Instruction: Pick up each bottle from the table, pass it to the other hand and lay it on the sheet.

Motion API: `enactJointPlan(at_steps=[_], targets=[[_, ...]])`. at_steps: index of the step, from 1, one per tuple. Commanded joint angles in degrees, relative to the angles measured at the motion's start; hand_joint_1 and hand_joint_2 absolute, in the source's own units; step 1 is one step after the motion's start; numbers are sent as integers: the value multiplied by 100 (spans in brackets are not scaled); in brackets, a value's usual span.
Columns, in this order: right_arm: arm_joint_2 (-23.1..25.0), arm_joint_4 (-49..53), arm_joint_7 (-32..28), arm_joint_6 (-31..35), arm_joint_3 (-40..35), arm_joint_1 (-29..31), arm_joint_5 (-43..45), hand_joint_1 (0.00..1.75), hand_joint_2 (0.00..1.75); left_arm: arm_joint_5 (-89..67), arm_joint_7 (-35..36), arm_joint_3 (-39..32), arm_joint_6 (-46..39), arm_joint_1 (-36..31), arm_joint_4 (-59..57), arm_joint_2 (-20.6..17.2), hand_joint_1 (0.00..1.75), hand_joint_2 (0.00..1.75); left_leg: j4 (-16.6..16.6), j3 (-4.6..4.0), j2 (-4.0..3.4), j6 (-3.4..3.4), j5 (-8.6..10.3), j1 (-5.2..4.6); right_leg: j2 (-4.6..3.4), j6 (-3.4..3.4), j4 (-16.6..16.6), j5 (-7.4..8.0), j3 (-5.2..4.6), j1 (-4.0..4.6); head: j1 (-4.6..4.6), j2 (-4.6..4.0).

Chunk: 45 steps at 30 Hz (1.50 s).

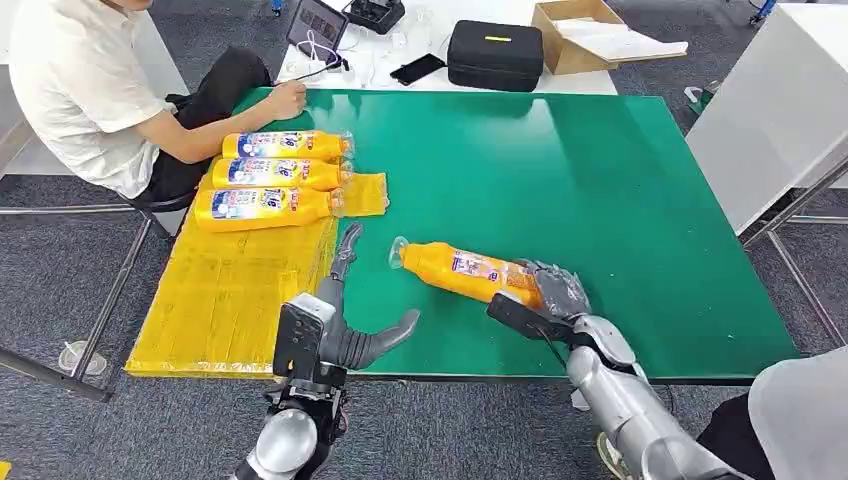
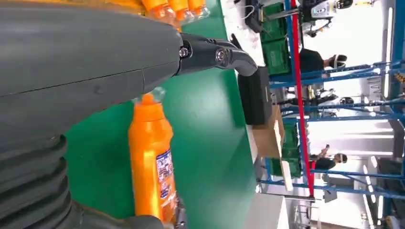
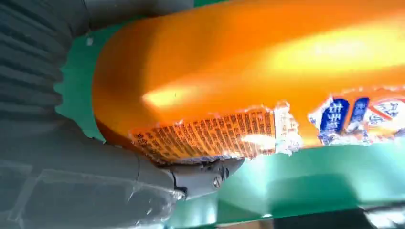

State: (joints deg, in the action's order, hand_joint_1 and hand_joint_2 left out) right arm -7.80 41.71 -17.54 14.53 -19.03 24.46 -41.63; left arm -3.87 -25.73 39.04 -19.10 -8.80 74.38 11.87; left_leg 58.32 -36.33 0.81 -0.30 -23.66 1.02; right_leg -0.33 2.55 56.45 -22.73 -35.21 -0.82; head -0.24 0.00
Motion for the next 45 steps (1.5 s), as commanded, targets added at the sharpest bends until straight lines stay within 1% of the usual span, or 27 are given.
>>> enactJointPlan(at_steps=[1,3,4,8,13,14,15,19,21,22,23,25,26,28,29,30,31,32,33,34,35,36,38,41,42,44,45], targets=[[300,442,-233,-43,392,-320,273,175,175,102,-25,-21,28,-35,-97,-212,0,175,-3,7,-13,-1,-4,-2,-10,-9,0,0,1,1,-2,0],[289,443,-234,-46,395,-317,272,175,175,102,-25,-19,28,-38,-97,-209,0,175,-3,22,-24,-1,-11,-2,-15,-17,1,-5,11,3,-2,0],[289,443,-234,-46,395,-317,272,175,175,102,-25,-19,28,-38,-97,-209,0,175,-4,1,-2,-1,-1,-3,2,-7,-1,-2,-3,-1,-2,0],[289,443,-234,-46,395,-317,272,175,175,102,-25,-19,28,-38,-97,-209,0,175,-3,11,-17,-5,-8,-5,-11,-10,-1,-5,6,-1,0,0],[289,443,-234,-46,395,-317,272,175,175,102,-25,-19,28,-38,-97,-209,0,175,-4,-3,-4,-1,-2,-4,-2,-7,0,-2,-6,-2,0,0],[289,443,-234,-46,395,-317,272,175,175,102,-25,-19,28,-38,-97,-209,0,175,-4,22,-18,-3,-12,-5,-7,-18,1,-10,15,-1,0,0],[289,443,-234,-46,395,-317,272,175,175,102,-25,-19,28,-38,-97,-209,0,175,-4,5,-11,-1,-5,-2,-6,-11,-1,-3,0,0,0,2],[289,443,-234,-46,395,-317,272,175,175,102,-25,-19,28,-38,-97,-209,0,175,-3,-1,-6,-2,-3,-3,-4,-8,0,-3,-6,-1,0,0],[289,443,-234,-46,395,-317,272,175,175,102,-25,-19,28,-38,-97,-209,0,175,-3,18,-17,-4,-11,-4,-8,-15,-1,-8,11,0,0,0],[362,607,-532,28,562,-404,570,175,175,265,-81,-50,64,-8,-76,-199,0,175,-3,-4,-6,-2,-2,-3,-4,-7,-1,-2,-8,-1,0,0],[468,834,-824,2,719,-530,911,175,175,425,-128,-50,144,31,-58,-229,0,175,-3,8,-12,-3,-7,-3,-7,-10,-1,-5,2,0,0,0],[568,1217,-951,187,775,-721,1065,175,175,759,-128,-54,380,117,-96,-289,0,175,-3,-4,-7,-1,-3,-2,-5,-8,-1,-3,-8,0,0,0],[649,1463,-1078,218,869,-846,1300,175,175,904,-139,-64,501,171,-129,-321,0,175,-6,10,-15,-1,-9,-3,-9,-13,-1,-7,3,0,0,0],[790,2001,-1271,279,1022,-1122,1726,175,175,1160,-199,-75,753,319,-196,-399,0,175,-8,2,-12,0,-6,-3,-9,-9,-3,-4,-4,-1,0,0],[833,2226,-1339,330,1074,-1247,1870,175,175,1313,-229,-91,908,400,-183,-426,0,175,-11,32,-27,-1,-19,-4,-17,-20,-3,-15,21,1,0,0],[917,2488,-1446,349,1191,-1381,2146,175,175,1400,-333,-108,989,492,-126,-464,0,175,-9,5,-14,1,-9,-2,-11,-12,-3,-6,-3,1,-2,0],[960,2610,-1459,361,1246,-1443,2268,175,175,1398,-440,-114,995,551,-45,-486,0,175,-7,-6,-7,1,-6,-3,-7,-9,-2,-5,-15,-1,0,0],[984,2742,-1471,411,1294,-1510,2371,175,175,1172,-882,-191,677,647,145,-475,0,175,-8,5,-12,2,-11,-3,-8,-14,-1,-10,-6,0,0,0],[1002,2801,-1537,504,1341,-1547,2419,175,175,987,-1079,-186,437,679,259,-484,0,175,-5,-7,-9,2,-9,-1,-6,-11,0,-8,-15,1,-2,0],[997,2796,-1547,518,1346,-1546,2426,175,175,980,-1096,-185,393,703,326,-487,0,175,-3,0,-12,1,-14,-2,-6,-14,3,-14,-9,1,0,0],[1246,3059,-2246,1029,1568,-1592,2648,175,175,1897,-644,-354,979,898,489,-490,0,175,-2,-7,-12,0,-12,-2,-7,-12,4,-12,-16,1,-2,0],[1292,3310,-2220,1137,1505,-1637,2624,175,175,2029,-620,-357,1042,967,545,-551,0,175,1,3,-18,-1,-19,-1,-12,-15,6,-15,-8,3,-2,0],[1321,3477,-2180,1263,1451,-1651,2582,175,175,2142,-601,-363,1134,971,513,-592,0,175,-2,-22,-15,2,-8,-2,-11,-9,4,-6,-33,0,0,0],[1253,3393,-2113,1343,1419,-1583,2662,175,175,2024,-712,-342,1172,883,341,-583,0,175,-2,-7,-26,0,-15,-1,-20,-13,2,-12,-18,2,-2,2],[1243,3379,-2130,1333,1438,-1576,2694,175,175,2007,-747,-345,1188,886,362,-562,0,175,-5,-19,-16,1,-6,-1,-9,-9,0,-5,-30,1,0,2],[1225,3404,-2169,1344,1432,-1591,2664,175,175,1925,-835,-354,1143,902,471,-530,0,175,-4,-4,-16,0,-11,-1,-4,-15,2,-11,-15,2,0,0],[1232,3446,-2175,1344,1416,-1613,2650,175,175,1918,-839,-370,1111,894,499,-501,0,175,-3,-17,-8,0,-7,-2,2,-12,2,-9,-25,1,0,0]])
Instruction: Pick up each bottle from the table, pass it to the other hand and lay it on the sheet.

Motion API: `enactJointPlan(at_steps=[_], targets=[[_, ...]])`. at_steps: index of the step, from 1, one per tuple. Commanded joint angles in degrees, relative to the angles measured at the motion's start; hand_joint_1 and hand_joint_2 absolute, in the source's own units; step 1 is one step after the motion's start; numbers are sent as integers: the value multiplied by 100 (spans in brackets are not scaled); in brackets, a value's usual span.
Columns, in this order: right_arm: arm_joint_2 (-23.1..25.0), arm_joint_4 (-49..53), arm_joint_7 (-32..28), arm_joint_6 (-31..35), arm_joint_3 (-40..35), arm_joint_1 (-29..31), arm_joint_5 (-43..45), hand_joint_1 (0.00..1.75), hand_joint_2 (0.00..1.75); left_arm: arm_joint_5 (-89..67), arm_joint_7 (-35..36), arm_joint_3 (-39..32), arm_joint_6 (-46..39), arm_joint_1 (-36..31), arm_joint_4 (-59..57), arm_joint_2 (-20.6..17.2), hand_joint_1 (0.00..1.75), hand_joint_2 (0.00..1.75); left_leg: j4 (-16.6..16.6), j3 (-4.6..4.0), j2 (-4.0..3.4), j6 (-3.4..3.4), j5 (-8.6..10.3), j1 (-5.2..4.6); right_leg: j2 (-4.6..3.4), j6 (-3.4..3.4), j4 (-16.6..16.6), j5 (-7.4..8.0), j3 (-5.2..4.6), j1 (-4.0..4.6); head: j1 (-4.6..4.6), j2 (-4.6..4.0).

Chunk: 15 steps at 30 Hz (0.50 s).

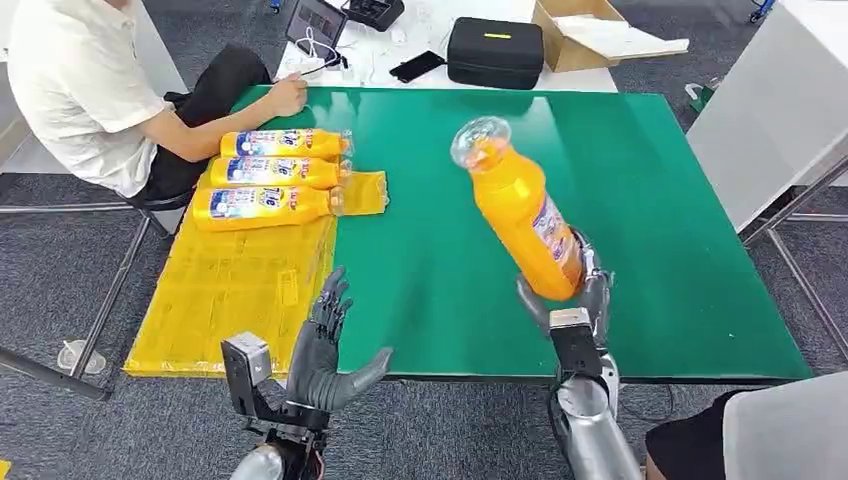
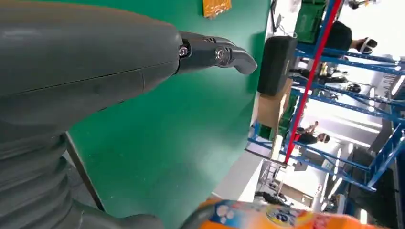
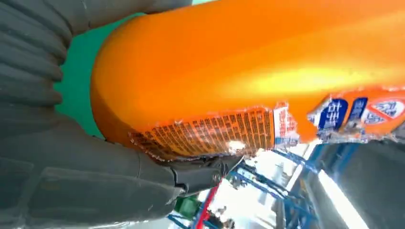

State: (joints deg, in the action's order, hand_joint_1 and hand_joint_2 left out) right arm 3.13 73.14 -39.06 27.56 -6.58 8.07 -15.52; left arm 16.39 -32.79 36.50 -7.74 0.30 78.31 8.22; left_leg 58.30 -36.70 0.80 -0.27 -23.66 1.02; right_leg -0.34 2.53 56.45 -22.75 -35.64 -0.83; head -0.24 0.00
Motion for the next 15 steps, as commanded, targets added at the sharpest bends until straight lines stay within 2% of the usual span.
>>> enactJointPlan(at_steps=[1,5,8,10,12,13,14,15], targets=[[150,338,-29,42,148,1,24,175,175,-99,-112,-139,-68,-33,118,-107,0,175,-1,26,-8,-4,-8,-1,2,-13,2,-9,24,2,0,0],[123,328,81,-171,-253,-69,-153,175,175,265,165,-202,3,-159,91,8,0,175,-1,11,-7,-2,-3,1,-1,-7,-1,-2,10,3,-2,0],[-9,40,256,-714,-783,25,-314,175,175,592,274,-138,372,-256,72,18,0,175,-1,32,-16,-3,-13,1,-7,-13,0,-9,28,5,-2,0],[-28,-175,252,-1008,-1099,105,-405,175,175,618,233,-121,427,-317,114,38,0,175,-2,10,-9,-2,-2,1,-5,-6,-2,1,7,3,-2,0],[-50,-299,278,-1294,-1354,139,-393,175,175,615,198,-98,421,-369,144,50,0,175,-3,33,-17,-4,-10,2,-8,-13,-4,-5,29,6,-2,0],[-55,-311,275,-1360,-1417,154,-409,175,175,610,179,-89,428,-391,165,58,0,175,-1,10,-10,-2,-3,3,-6,-6,-3,1,8,5,0,0],[-26,-312,285,-1418,-1484,169,-409,175,175,622,209,-75,429,-437,200,88,0,175,-1,43,-24,-5,-15,2,-11,-15,-2,-8,38,7,0,0],[-26,-312,285,-1418,-1484,169,-409,175,175,622,209,-75,429,-437,200,88,0,175,-1,11,-12,-2,-3,2,-6,-6,-2,1,8,5,-2,0]])
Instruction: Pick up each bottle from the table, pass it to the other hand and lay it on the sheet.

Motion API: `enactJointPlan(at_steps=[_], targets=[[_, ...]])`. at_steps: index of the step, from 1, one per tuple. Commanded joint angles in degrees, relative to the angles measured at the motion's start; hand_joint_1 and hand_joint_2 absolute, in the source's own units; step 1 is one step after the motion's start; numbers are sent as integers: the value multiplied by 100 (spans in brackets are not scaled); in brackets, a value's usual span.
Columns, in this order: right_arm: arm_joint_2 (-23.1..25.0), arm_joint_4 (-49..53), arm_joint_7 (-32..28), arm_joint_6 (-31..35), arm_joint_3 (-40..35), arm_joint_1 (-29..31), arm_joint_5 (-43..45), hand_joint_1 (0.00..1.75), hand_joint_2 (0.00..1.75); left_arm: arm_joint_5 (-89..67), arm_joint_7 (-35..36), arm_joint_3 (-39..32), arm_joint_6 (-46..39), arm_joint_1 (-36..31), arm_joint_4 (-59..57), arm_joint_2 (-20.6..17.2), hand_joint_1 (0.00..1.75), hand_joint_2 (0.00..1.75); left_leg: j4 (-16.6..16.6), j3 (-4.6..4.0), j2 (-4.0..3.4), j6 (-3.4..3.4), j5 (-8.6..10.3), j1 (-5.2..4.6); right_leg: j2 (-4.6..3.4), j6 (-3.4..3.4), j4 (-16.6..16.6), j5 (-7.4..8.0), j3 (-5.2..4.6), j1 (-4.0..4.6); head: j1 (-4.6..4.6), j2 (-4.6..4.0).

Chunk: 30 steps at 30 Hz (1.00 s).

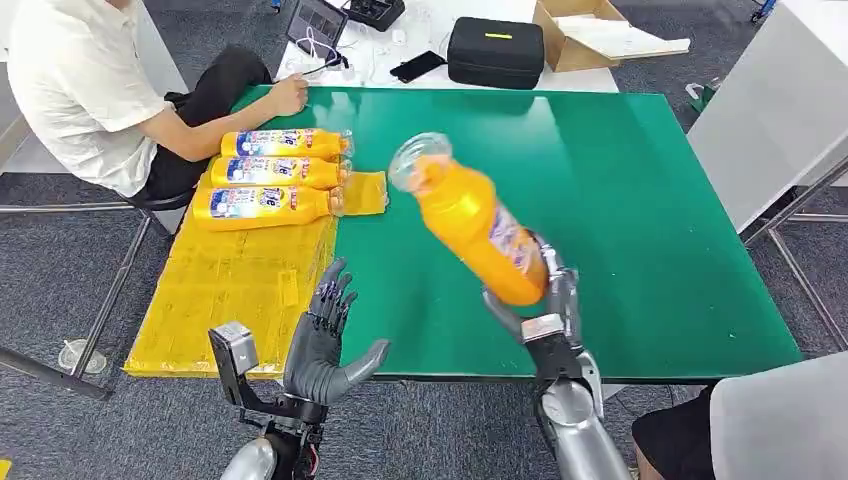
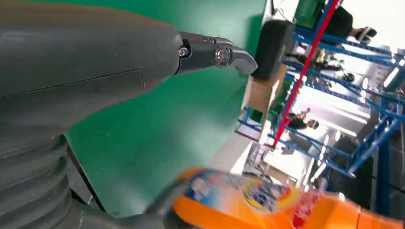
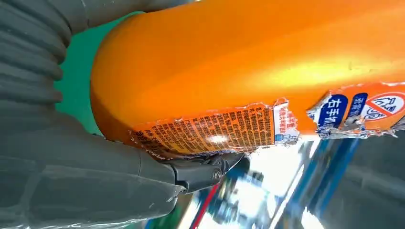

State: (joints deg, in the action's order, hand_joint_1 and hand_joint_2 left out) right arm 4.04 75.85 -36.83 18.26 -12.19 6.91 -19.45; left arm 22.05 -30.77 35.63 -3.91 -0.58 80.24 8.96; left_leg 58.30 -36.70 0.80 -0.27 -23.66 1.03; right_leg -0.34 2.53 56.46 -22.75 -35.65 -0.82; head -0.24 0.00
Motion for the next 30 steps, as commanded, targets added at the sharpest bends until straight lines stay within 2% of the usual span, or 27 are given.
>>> enactJointPlan(at_steps=[1,10,13,14,15,18,19,20,25,26,27,28,29,30], targets=[[-120,-580,72,-499,-946,293,-14,175,175,55,8,25,46,-355,37,10,0,175,0,31,-19,-4,-11,1,-9,-11,-2,-5,27,5,-2,0],[-153,-553,92,-512,-936,297,-1,175,175,55,7,38,40,-348,30,-9,0,175,-2,10,-7,-2,-2,-1,-2,-6,-3,0,10,0,0,0],[-206,-561,113,-707,-1055,265,21,175,175,36,-23,82,29,-398,3,-11,0,175,-3,12,-7,-2,-3,0,-1,-6,-4,-1,13,2,0,0],[-216,-557,80,-766,-1098,251,33,175,175,72,-22,77,42,-418,-19,5,0,175,-3,46,-18,-5,-15,-1,-4,-16,-3,-11,44,4,0,0],[-211,-539,18,-902,-1128,235,134,175,175,207,15,89,177,-467,-87,11,0,175,-3,17,-7,-3,-4,-2,-1,-7,-3,-3,17,1,0,0],[-217,-593,-12,-1088,-1156,295,257,175,175,608,106,73,606,-593,-330,53,0,175,-3,51,-14,-7,-16,-1,1,-16,-4,-13,50,5,2,0],[-223,-618,-12,-1108,-1155,308,265,175,175,635,96,68,638,-610,-367,64,0,175,-3,23,-7,-4,-5,-1,2,-8,-4,-4,24,2,0,0],[-227,-667,-20,-1159,-1151,348,287,175,175,720,51,81,789,-654,-419,83,0,175,-4,36,-9,-6,-8,-2,2,-11,-5,-7,36,2,2,0],[-247,-995,-128,-1905,-1275,481,568,175,175,733,-47,248,1215,-865,-815,139,0,175,-7,31,-6,-6,-4,-3,3,-8,-8,-3,32,0,2,0],[-274,-1072,-121,-2167,-1330,496,663,175,175,694,-84,290,1291,-880,-888,142,0,175,-8,38,-8,-6,-6,-3,2,-10,-10,-5,38,1,0,0],[-290,-1213,-83,-2738,-1328,499,1016,175,175,486,-218,399,1381,-927,-1003,116,0,175,-10,35,-7,-5,-4,-3,2,-8,-10,-4,36,0,0,0],[-264,-1260,-158,-2940,-1265,482,1209,175,175,368,-287,460,1403,-960,-1082,106,0,175,-11,28,-4,-4,-2,-2,3,-7,-12,-1,30,0,0,0],[-238,-1378,-134,-3213,-1210,483,1414,175,175,180,-351,554,1453,-1004,-1209,84,0,175,-16,61,-12,-7,-10,-3,2,-15,-17,-8,61,2,0,2],[-249,-1513,-110,-3232,-1178,487,1411,175,175,36,-477,599,1567,-1031,-1394,95,0,175,-14,35,3,-4,-2,-2,10,-8,-13,-4,37,1,2,0]])
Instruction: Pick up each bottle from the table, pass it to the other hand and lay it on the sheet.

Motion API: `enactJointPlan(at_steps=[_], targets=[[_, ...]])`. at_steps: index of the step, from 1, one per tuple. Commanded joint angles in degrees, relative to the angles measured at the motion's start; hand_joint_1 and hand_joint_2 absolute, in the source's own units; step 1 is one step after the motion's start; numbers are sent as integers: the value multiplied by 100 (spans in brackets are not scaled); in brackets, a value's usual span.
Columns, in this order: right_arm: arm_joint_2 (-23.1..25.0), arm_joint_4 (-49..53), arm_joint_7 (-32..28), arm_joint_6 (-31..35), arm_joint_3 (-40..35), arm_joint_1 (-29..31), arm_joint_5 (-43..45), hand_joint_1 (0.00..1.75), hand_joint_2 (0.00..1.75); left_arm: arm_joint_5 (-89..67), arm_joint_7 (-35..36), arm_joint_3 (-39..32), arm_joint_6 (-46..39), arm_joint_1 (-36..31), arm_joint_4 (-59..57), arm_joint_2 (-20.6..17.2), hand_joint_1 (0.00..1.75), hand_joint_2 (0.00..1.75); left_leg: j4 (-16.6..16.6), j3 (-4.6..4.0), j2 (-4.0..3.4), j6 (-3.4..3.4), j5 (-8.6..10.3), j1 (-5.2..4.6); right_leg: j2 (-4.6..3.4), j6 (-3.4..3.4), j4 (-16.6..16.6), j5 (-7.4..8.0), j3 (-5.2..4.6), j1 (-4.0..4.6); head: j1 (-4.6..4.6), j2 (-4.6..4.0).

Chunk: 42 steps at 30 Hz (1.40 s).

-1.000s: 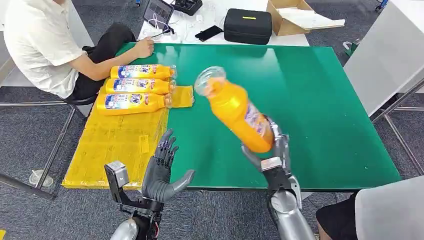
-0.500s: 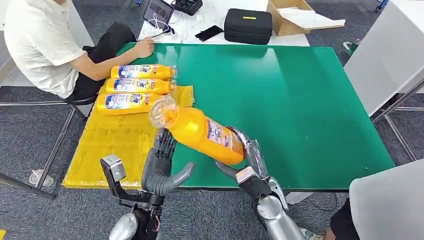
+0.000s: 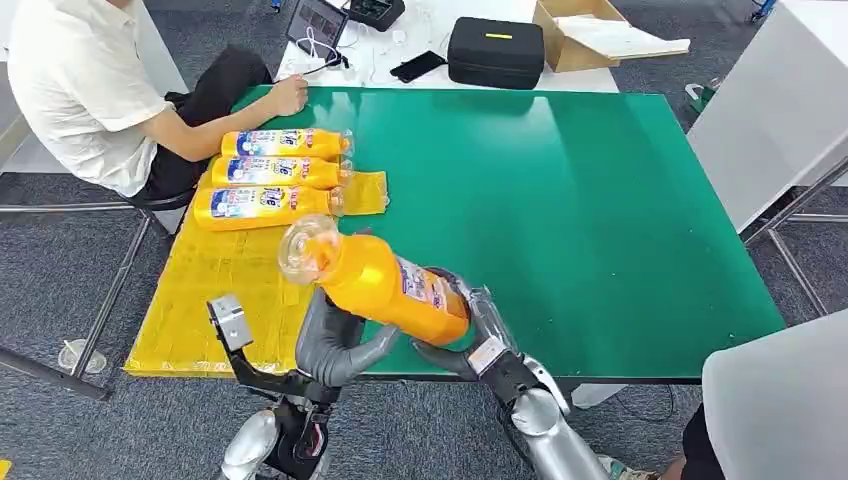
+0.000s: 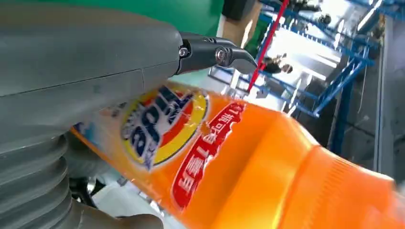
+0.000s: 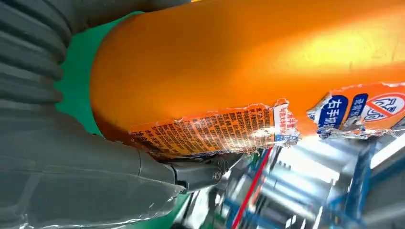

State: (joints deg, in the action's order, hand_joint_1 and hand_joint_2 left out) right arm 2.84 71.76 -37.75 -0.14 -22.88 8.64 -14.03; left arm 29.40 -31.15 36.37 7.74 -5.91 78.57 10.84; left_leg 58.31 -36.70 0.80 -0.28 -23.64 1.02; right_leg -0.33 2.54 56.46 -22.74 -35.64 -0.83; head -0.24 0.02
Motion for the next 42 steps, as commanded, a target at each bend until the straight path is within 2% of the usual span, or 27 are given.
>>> enactJointPlan(at_steps=[1,2,5,12,14,16,17,22,27,29,33,34,35,36,37,38,41,42], targets=[[-184,-1216,57,-1416,-152,350,789,175,175,-787,-514,551,507,-506,-1294,-92,0,175,-17,52,1,-4,-7,0,13,-13,-17,-9,54,4,0,-2],[-216,-1279,54,-1419,-152,370,761,175,175,-823,-569,561,547,-505,-1313,-87,0,175,-17,47,0,-4,-6,1,10,-11,-18,-7,48,5,0,0],[-341,-1499,85,-2001,-246,500,962,175,175,-878,-587,560,648,-562,-1366,-21,0,175,-10,35,-7,-5,-6,-1,1,-7,-13,-4,35,3,0,-2],[-441,-1180,542,-2117,-272,647,1039,175,175,-1166,-591,376,317,-664,-1397,65,0,175,-2,21,-8,-4,-5,-2,-1,-7,-3,-3,19,1,0,0],[-483,-1080,584,-2063,-298,621,1018,175,175,-1418,-505,345,-53,-668,-1416,72,0,175,-2,13,-5,-3,-2,-1,0,-6,-2,-1,11,1,0,-2],[-499,-1075,578,-2064,-293,609,1021,175,175,-1416,-505,342,-52,-663,-1422,65,0,175,-2,40,-9,-6,-12,-3,2,-13,-1,-11,38,2,0,0],[-505,-1071,576,-2063,-293,595,1022,175,175,-1416,-505,340,-52,-661,-1427,62,0,175,-4,21,-4,-3,-4,-1,3,-7,-4,-4,20,1,-2,-2],[-599,-655,806,-1327,-141,295,578,175,175,-1938,242,192,-1210,-690,-1792,200,0,175,-4,28,-2,-5,-8,-2,6,-7,-4,-8,28,2,-2,-2],[-554,-639,884,-1001,-68,185,346,175,175,-1583,654,88,-1461,-821,-1978,374,0,175,-3,11,3,-3,-2,-1,8,-5,-3,-3,12,1,-2,-2],[-529,-711,870,-1002,-97,215,338,175,175,-1364,780,32,-1467,-858,-2007,429,0,175,-2,30,-3,-5,-9,-2,6,-9,-2,-9,29,2,-2,-2],[-514,-724,872,-998,-103,224,338,175,175,-1350,788,35,-1465,-875,-2007,426,0,175,-3,12,-2,-2,-2,0,2,-6,-4,-1,11,2,0,-2],[-507,-781,829,-1008,-139,272,349,175,175,-1196,803,82,-1493,-906,-2011,405,0,175,-4,44,-11,-5,-13,-2,1,-15,-3,-11,42,4,0,-2],[-497,-821,790,-1032,-177,319,377,175,175,-1049,776,86,-1492,-940,-2010,409,0,175,-3,19,-4,-2,-4,-2,2,-8,-2,-4,17,1,0,-2],[-486,-840,763,-1059,-188,340,412,175,175,-951,808,82,-1467,-957,-2012,411,0,175,-3,35,-8,-3,-11,-2,2,-12,-2,-9,32,3,0,-2],[-473,-864,743,-1096,-195,369,452,175,175,-848,807,77,-1424,-963,-1984,413,68,175,-2,23,-6,-3,-6,-1,1,-9,-2,-5,21,2,0,-2],[-458,-933,702,-1175,-231,433,507,175,175,-545,847,78,-1133,-965,-1919,385,68,175,-1,19,-8,-2,-5,-1,-1,-8,-2,-3,16,3,0,-2],[-449,-965,701,-1171,-241,458,509,175,175,-514,854,101,-1131,-966,-1887,367,68,175,-2,22,-13,-4,-7,-2,-6,-8,-2,-3,18,2,0,-2],[-444,-989,689,-1186,-247,468,527,175,175,-439,888,103,-1087,-953,-1864,360,147,175,-2,10,-8,-2,-3,1,-4,-5,-3,0,9,3,-2,-2]])
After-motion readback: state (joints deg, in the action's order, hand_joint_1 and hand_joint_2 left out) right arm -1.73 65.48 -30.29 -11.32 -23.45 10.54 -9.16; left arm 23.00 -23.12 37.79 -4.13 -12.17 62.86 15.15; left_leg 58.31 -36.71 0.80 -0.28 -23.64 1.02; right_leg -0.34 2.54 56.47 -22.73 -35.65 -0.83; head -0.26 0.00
